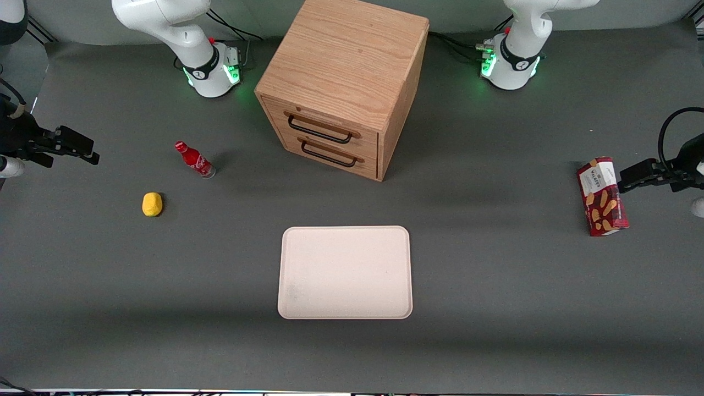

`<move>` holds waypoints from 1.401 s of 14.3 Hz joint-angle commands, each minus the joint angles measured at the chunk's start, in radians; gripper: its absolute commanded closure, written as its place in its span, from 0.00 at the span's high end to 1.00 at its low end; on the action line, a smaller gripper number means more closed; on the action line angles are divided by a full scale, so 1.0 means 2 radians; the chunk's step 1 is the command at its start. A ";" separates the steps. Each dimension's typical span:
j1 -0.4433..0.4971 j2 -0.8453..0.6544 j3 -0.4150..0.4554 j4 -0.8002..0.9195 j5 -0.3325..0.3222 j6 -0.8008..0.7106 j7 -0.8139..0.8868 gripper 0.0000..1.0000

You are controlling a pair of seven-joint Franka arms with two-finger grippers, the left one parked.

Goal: Place coke bottle on tray
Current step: 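Move the right gripper toward the red Coca-Cola bottle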

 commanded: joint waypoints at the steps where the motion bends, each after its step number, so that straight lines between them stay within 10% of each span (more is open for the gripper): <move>1: 0.002 0.004 -0.001 0.006 0.008 -0.002 0.011 1.00; 10: 0.003 -0.047 0.002 -0.088 0.008 -0.022 0.005 1.00; 20: 0.005 -0.215 0.035 -0.444 -0.029 0.207 0.010 1.00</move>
